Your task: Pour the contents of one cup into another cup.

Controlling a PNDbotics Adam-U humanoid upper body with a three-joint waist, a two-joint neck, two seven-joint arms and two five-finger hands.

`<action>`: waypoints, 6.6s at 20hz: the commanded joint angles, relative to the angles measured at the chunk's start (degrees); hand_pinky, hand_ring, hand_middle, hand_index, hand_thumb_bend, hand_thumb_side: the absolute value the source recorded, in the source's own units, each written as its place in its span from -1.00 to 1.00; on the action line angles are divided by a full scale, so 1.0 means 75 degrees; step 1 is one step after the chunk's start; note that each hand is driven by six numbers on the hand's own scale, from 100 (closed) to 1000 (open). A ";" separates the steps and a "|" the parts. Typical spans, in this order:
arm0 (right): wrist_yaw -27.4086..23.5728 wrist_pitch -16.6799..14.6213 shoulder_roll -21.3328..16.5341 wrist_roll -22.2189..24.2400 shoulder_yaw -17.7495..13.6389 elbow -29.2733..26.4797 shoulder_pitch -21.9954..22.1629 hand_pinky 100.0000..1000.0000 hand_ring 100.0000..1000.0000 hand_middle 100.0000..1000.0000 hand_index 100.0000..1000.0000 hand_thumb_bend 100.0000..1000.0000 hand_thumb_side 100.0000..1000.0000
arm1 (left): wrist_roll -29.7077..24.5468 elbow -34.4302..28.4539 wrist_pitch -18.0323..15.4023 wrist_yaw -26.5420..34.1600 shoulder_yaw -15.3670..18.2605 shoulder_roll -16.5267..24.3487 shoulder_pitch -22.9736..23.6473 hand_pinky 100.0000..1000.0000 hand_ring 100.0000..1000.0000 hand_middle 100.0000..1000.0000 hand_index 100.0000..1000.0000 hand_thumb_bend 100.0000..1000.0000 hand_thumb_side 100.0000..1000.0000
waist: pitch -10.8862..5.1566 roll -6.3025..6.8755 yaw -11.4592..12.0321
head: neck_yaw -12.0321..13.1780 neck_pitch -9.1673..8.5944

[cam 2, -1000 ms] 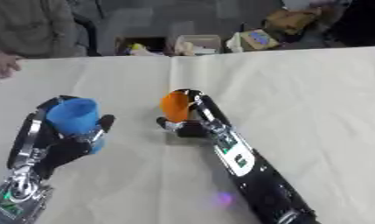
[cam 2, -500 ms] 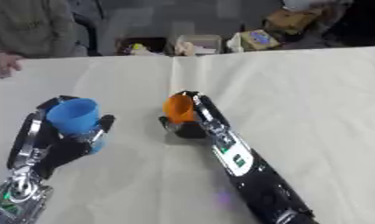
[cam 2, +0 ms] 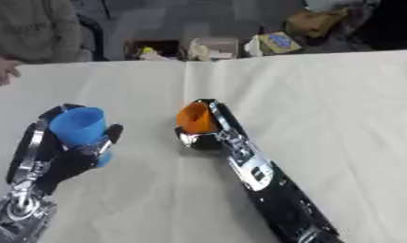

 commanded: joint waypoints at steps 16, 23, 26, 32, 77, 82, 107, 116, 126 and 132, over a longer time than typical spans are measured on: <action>-0.0517 0.0058 -0.0261 0.1396 0.1013 -0.1899 0.0333 -0.43 -0.35 -0.52 0.08 -0.65 -1.00 | -0.0546 -0.1484 0.1630 0.0388 -0.0026 0.2003 -0.0641 -0.74 -0.79 -0.86 -0.41 -0.14 -1.00 | -0.0361 0.0008 -0.0218 | -0.0126 -0.0293; -0.0767 0.0124 -0.0231 0.1970 0.1454 -0.2502 0.0419 -0.42 -0.35 -0.52 0.08 -0.67 -1.00 | -0.1357 -0.2090 0.2627 0.0625 -0.0258 0.2961 -0.1162 -0.74 -0.79 -0.86 -0.40 -0.16 -1.00 | -0.0439 0.0035 -0.0327 | -0.0108 -0.0349; -0.1028 0.0222 -0.0237 0.2145 0.1574 -0.2712 0.0427 -0.42 -0.35 -0.52 0.08 -0.67 -1.00 | -0.1528 -0.2146 0.2789 0.0569 -0.0270 0.3058 -0.1253 -0.74 -0.79 -0.86 -0.40 -0.16 -1.00 | -0.0453 0.0035 -0.0361 | -0.0103 -0.0367; -0.1356 0.0338 -0.0298 0.2562 0.1886 -0.3178 0.0386 -0.42 -0.35 -0.52 0.08 -0.67 -1.00 | -0.1971 -0.2049 0.2959 0.0278 -0.0414 0.3175 -0.1403 -0.74 -0.79 -0.86 -0.39 -0.19 -1.00 | -0.0478 0.0038 -0.0411 | -0.0107 -0.0389; -0.1768 0.0585 -0.0225 0.2885 0.2087 -0.3402 0.0383 -0.42 -0.35 -0.43 0.08 -0.72 -1.00 | -0.6716 -0.0670 0.3090 -0.4550 -0.1076 0.2624 -0.2979 -0.74 -0.76 -0.78 -0.25 -0.35 -1.00 | -0.0574 0.0125 -0.0436 | -0.0150 -0.0423; -0.1771 0.0592 -0.0223 0.2889 0.2094 -0.3397 0.0384 -0.42 -0.35 -0.43 0.08 -0.73 -1.00 | -0.7138 -0.0476 0.2919 -0.4873 -0.1105 0.2566 -0.3112 -0.75 -0.77 -0.79 -0.25 -0.35 -1.00 | -0.0590 0.0152 -0.0457 | -0.0153 -0.0416; -0.1754 0.0584 -0.0293 0.2872 0.2084 -0.3300 0.0415 -0.42 -0.34 -0.42 0.08 -0.75 -1.00 | -0.8895 -0.1385 0.2481 -0.4998 -0.0964 0.3157 -0.3473 -0.71 -0.74 -0.76 -0.18 -0.40 -1.00 | -0.0687 0.0299 -0.0406 | -0.0244 -0.0474; -0.1783 0.0601 -0.0288 0.2889 0.2107 -0.3297 0.0432 -0.42 -0.33 -0.41 0.08 -0.75 -1.00 | -0.9404 -0.1369 0.2293 -0.5230 -0.1053 0.3197 -0.3472 -0.70 -0.73 -0.74 -0.18 -0.41 -1.00 | -0.0709 0.0335 -0.0397 | -0.0253 -0.0482; -0.2175 0.0788 -0.0247 0.3051 0.2190 -0.3382 0.0454 -0.42 -0.33 -0.41 0.08 -0.76 -1.00 | -0.9450 -0.1035 0.2156 -0.5654 -0.1065 0.3095 -0.3433 -0.70 -0.73 -0.74 -0.18 -0.43 -1.00 | -0.0699 0.0310 -0.0400 | -0.0255 -0.0472; -0.2256 0.0833 -0.0192 0.3151 0.2262 -0.3381 0.0469 -0.42 -0.33 -0.41 0.08 -0.76 -1.00 | -0.9409 -0.0768 0.2021 -0.5919 -0.1072 0.2991 -0.3459 -0.71 -0.74 -0.74 -0.18 -0.43 -1.00 | -0.0695 0.0324 -0.0395 | -0.0262 -0.0474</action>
